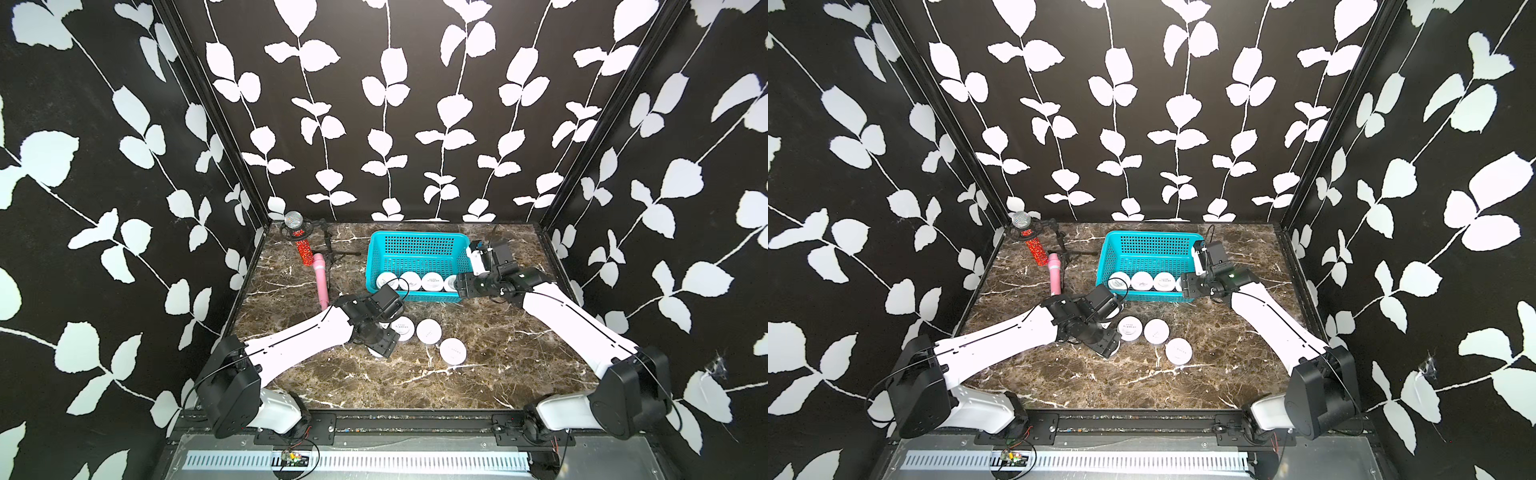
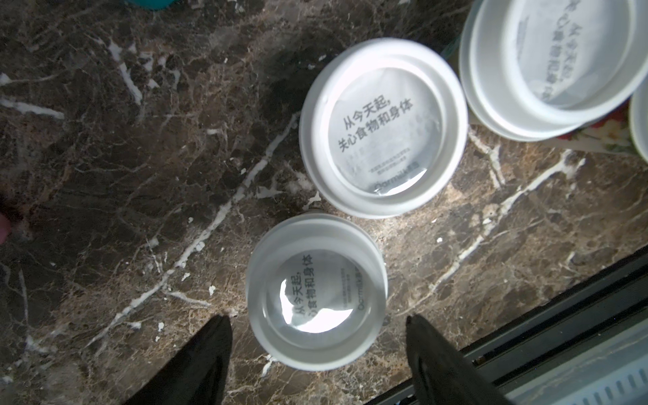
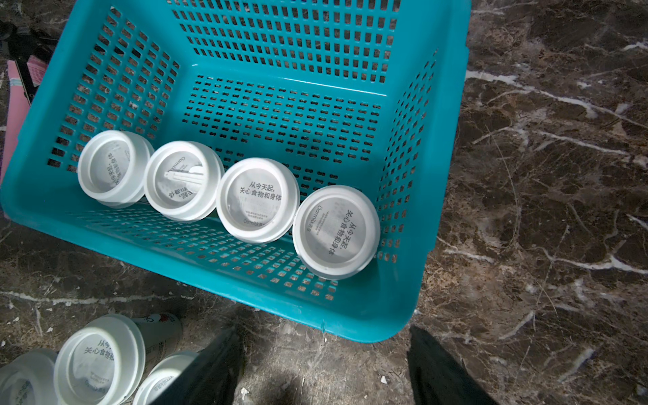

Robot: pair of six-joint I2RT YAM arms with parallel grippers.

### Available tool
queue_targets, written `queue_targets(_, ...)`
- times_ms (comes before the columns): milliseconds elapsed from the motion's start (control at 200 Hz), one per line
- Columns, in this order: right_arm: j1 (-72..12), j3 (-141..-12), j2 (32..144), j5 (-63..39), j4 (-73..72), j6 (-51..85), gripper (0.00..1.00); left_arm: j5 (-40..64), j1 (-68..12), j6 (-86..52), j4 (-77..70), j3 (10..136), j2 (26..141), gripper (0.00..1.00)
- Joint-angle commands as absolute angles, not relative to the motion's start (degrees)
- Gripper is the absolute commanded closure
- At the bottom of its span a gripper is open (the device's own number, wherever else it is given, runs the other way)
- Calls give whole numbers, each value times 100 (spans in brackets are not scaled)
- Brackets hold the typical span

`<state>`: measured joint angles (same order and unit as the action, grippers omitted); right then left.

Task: Put the yogurt in the basket
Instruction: Pick up the yogurt from the center of the board.

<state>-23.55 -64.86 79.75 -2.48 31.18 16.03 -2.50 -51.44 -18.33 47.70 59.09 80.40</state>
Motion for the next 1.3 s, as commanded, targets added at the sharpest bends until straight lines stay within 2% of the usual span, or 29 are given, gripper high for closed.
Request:
queue_targets(0,-2338,-6364,7841,-263,3029,1609,23,-333,-5203,-1757,4896,6058,8076,23)
queue_targets(1025,-2329,-6284,7800,-269,3065,1578,23,-556,-5273,-1749,4931,6100,8495,34)
queue_targets(1295,-2323,-6275,7826,-258,3059,1579,23,-571,-5273,-1811,4937,5985,8539,30)
